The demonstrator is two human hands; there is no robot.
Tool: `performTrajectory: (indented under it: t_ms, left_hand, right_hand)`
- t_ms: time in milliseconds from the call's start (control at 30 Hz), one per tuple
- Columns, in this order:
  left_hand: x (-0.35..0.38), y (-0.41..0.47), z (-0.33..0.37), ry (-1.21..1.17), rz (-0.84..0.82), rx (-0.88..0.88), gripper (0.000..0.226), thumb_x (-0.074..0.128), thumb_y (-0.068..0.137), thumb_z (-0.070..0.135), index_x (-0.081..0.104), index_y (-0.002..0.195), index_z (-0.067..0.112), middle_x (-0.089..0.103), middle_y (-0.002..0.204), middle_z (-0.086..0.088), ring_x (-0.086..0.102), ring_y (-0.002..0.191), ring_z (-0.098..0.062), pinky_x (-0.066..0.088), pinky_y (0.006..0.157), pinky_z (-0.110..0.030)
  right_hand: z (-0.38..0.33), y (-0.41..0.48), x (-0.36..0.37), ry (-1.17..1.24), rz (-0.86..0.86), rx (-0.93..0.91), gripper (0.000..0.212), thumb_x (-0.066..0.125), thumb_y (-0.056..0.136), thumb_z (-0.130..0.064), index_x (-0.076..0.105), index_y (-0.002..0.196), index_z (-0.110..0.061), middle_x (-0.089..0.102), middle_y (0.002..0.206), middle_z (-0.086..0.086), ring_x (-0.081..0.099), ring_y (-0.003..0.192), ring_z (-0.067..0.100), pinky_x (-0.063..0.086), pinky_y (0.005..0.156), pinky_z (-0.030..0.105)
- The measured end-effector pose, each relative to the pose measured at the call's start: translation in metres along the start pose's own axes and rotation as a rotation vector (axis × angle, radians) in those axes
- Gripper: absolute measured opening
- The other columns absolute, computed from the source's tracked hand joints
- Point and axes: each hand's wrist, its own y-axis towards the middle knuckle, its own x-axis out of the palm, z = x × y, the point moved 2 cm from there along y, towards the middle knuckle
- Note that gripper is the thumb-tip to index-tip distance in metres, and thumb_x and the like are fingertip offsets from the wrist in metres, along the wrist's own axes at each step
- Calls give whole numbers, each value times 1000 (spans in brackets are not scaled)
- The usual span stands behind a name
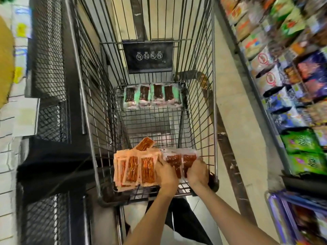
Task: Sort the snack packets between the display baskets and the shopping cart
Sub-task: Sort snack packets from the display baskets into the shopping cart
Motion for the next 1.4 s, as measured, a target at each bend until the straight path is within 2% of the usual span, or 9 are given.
performTrajectory:
  t_ms: [67, 133, 367, 500, 667, 800, 933, 1100, 1400]
  left_hand:
    - [-9, -2, -2, -61, -44, -69, 51, 39, 102, 7, 21, 149, 3, 27, 153, -13, 31, 138, -24, 27, 103, -3]
    - [-24, -10, -2, -43, -32, -43, 48, 45, 100, 14, 30, 145, 6, 38, 145, -10, 45, 127, -20, 42, 102, -21]
    - [-106, -94, -23, -253, -51, 200, 25, 51, 98, 12, 59, 119, 23, 61, 120, 8, 56, 114, -5, 44, 101, -23]
    - [-137, -167, -53, -125, 196, 79, 31, 57, 95, 17, 59, 126, 12, 62, 124, -2, 57, 116, -17, 44, 99, -32]
    - [-140, -270, -75, -123, 477, -74, 28, 65, 89, 11, 65, 116, 5, 63, 113, 2, 64, 105, -21, 39, 91, -19]
    - [-135, -348, -84, -246, 632, -226, 31, 53, 93, 37, 62, 118, 20, 63, 117, 6, 64, 102, -6, 42, 91, -14]
    - [-123, -414, -86, -260, 788, -299, 38, 56, 86, 31, 62, 120, 15, 63, 120, 6, 59, 109, -8, 40, 93, -17]
    - [-109, -487, -89, -332, 939, -388, 30, 53, 87, 34, 58, 116, 29, 60, 115, 19, 51, 106, 13, 32, 86, 5]
    - [-106, -612, -106, -314, 1239, -475, 31, 46, 93, 55, 64, 108, 34, 64, 111, 22, 56, 106, 12, 39, 90, -4]
  right_hand:
    - [4, -4, -8, 1, -11, -15, 21, 57, 91, -12, 53, 110, -5, 63, 102, 9, 65, 85, 21, 54, 63, 27]
    - [11, -8, -15, -19, -17, -111, 24, 58, 91, -13, 56, 114, -9, 65, 104, 6, 65, 88, 18, 54, 69, 22]
    - [25, -42, -61, 23, -295, -663, 23, 54, 95, -19, 57, 117, -25, 56, 115, -12, 53, 101, -2, 42, 71, 0]
    - [20, -69, -86, 82, -440, -842, 25, 55, 95, -21, 56, 116, -34, 54, 114, -18, 55, 104, -3, 49, 86, 16]
    - [11, -115, -102, 24, -575, -1119, 24, 58, 92, -23, 59, 112, -37, 54, 110, -30, 49, 105, -16, 42, 86, 6]
    - [4, -158, -103, -45, -697, -1267, 27, 58, 91, -30, 54, 108, -50, 54, 115, -34, 47, 111, -18, 35, 89, 0]
    - [0, -208, -97, -52, -792, -1410, 30, 62, 90, -22, 58, 108, -45, 59, 114, -30, 52, 111, -12, 37, 90, 3]
    - [-3, -279, -82, -64, -907, -1567, 20, 62, 88, -19, 68, 108, -23, 66, 109, -20, 59, 106, -3, 45, 91, 12]
    - [-4, -439, -56, 8, -1140, -1791, 19, 61, 84, -27, 69, 101, -23, 70, 99, -16, 65, 96, 2, 47, 83, 12]
